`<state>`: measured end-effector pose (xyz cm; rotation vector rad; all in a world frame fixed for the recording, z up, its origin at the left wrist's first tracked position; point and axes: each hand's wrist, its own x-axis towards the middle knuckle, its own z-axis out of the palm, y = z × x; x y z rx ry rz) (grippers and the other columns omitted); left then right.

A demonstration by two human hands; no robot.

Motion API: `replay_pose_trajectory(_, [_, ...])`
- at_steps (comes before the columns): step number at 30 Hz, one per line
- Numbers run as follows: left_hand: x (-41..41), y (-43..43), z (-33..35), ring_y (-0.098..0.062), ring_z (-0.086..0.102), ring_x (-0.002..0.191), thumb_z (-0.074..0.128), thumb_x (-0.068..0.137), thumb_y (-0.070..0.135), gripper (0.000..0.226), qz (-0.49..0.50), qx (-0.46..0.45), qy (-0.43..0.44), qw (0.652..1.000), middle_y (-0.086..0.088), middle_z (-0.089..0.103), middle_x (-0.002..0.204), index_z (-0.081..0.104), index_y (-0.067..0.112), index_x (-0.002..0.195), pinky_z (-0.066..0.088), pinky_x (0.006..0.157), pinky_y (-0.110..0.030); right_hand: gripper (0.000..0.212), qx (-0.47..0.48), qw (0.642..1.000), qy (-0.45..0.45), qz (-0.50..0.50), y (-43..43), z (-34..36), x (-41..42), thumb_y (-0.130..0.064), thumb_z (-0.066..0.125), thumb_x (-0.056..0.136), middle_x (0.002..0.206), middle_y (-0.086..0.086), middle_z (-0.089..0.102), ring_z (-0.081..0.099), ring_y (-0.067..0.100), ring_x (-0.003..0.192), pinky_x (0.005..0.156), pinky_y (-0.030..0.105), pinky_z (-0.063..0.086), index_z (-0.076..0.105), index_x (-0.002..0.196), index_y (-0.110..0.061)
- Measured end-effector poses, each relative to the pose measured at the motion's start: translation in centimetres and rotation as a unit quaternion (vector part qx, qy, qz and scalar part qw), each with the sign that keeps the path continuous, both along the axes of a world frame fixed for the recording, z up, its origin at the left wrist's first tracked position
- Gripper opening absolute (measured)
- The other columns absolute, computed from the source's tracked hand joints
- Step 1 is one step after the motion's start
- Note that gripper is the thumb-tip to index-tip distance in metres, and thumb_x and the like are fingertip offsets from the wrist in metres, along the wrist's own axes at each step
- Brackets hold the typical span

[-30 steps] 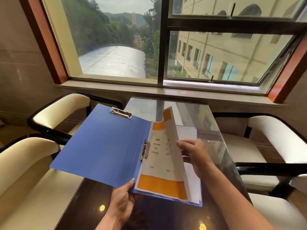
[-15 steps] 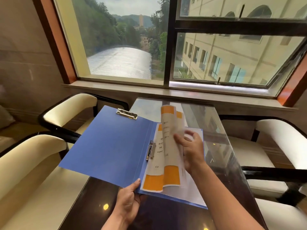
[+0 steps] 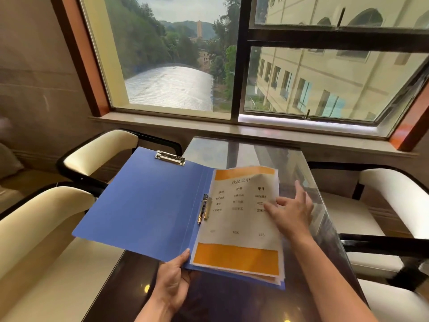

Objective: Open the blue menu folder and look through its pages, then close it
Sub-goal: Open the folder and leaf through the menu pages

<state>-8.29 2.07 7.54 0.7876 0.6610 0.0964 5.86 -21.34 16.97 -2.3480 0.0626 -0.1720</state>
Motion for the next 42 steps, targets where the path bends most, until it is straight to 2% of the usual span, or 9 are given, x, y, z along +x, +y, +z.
replay_pose_trajectory(2, [-0.1,-0.2,0.0,-0.034,0.072,0.079,0.053,0.095,0.006,0.023,0.000,0.001,-0.006,1.000,-0.025,0.075,0.092,0.068,-0.011,0.100,0.060,0.073,-0.048,0.028,-0.063,0.997,-0.054,-0.005,0.2,0.9,-0.5,-0.046,0.072,0.084,0.142,0.006,0.051,0.038,0.032,0.134,0.107,0.049,0.034,0.079,0.094,-0.021])
replay_pose_trajectory(5, [0.1,-0.7,-0.2,-0.035,0.070,0.083,0.053,0.096,0.007,0.026,-0.004,-0.006,0.003,1.000,-0.026,0.073,0.096,0.067,-0.013,0.104,0.060,0.075,-0.048,0.020,0.227,0.972,0.031,0.059,1.6,3.0,-1.8,-0.038,0.064,0.093,0.098,0.002,0.076,0.071,0.029,0.096,0.087,0.050,0.058,0.075,0.090,-0.021])
replay_pose_trajectory(12, [-0.1,-2.2,0.5,-0.029,0.074,0.067,0.053,0.091,0.003,0.029,-0.009,-0.034,-0.025,0.999,-0.019,0.076,0.080,0.078,-0.004,0.077,0.061,0.053,-0.038,0.071,0.534,0.764,0.207,0.298,6.4,3.5,-4.1,-0.073,0.022,0.092,0.140,-0.005,0.061,0.051,0.025,0.134,0.112,0.057,0.026,0.062,0.132,-0.030])
replay_pose_trajectory(14, [-0.1,-2.8,0.7,-0.024,0.073,0.060,0.050,0.091,0.000,0.031,-0.001,-0.053,-0.035,0.998,-0.016,0.075,0.073,0.076,-0.005,0.076,0.058,0.049,-0.031,0.070,0.503,0.781,0.199,0.312,8.3,2.8,-5.0,-0.070,0.021,0.093,0.149,-0.013,0.051,0.039,0.016,0.142,0.115,0.049,0.013,0.060,0.135,-0.031])
replay_pose_trajectory(18, [0.2,-3.5,0.6,-0.018,0.064,0.050,0.043,0.092,-0.010,0.027,0.026,-0.079,-0.030,0.996,-0.011,0.066,0.059,0.064,-0.004,0.076,0.054,0.043,-0.026,0.045,0.335,0.872,0.094,0.344,11.3,1.4,-6.6,-0.040,0.040,0.103,0.146,-0.012,0.049,0.043,0.006,0.137,0.103,0.008,0.033,0.063,0.133,-0.016])
replay_pose_trajectory(23, [0.5,-4.1,1.3,-0.022,0.070,0.057,0.038,0.085,-0.015,0.036,0.031,-0.108,-0.095,0.989,-0.014,0.074,0.072,0.066,0.001,0.101,0.056,0.045,-0.032,0.042,0.103,0.908,0.023,0.406,13.2,-0.7,-6.5,-0.034,0.044,0.104,0.157,-0.004,0.041,0.027,0.013,0.148,0.123,0.033,0.017,0.054,0.141,-0.017])
replay_pose_trajectory(26, [0.4,-4.5,1.8,-0.024,0.070,0.055,0.039,0.083,-0.012,0.044,0.014,-0.105,-0.140,0.984,-0.016,0.074,0.071,0.078,0.007,0.085,0.055,0.045,-0.034,0.042,0.052,0.907,0.018,0.417,13.7,-1.4,-6.3,-0.034,0.047,0.103,0.158,-0.003,0.040,0.026,0.015,0.149,0.123,0.035,0.015,0.053,0.142,-0.018])
replay_pose_trajectory(32, [0.0,-4.3,2.1,-0.033,0.073,0.075,0.049,0.081,-0.009,0.035,-0.045,-0.130,-0.168,0.976,-0.021,0.075,0.090,0.067,-0.008,0.110,0.062,0.064,-0.046,0.035,0.085,0.911,0.027,0.403,12.8,-1.0,-5.3,-0.015,0.051,0.102,0.149,0.003,0.051,0.043,0.017,0.140,0.118,0.030,0.029,0.058,0.136,-0.010])
replay_pose_trajectory(42, [0.0,-4.2,3.0,-0.045,0.068,0.097,0.094,0.053,0.005,0.096,-0.097,-0.078,-0.206,0.971,-0.030,0.066,0.115,0.047,-0.006,0.137,0.058,0.076,-0.053,0.040,0.046,0.911,-0.058,0.406,11.4,-1.0,-4.1,0.001,0.066,0.083,0.143,-0.004,0.057,0.048,0.009,0.134,0.111,0.016,0.034,0.072,0.117,-0.018])
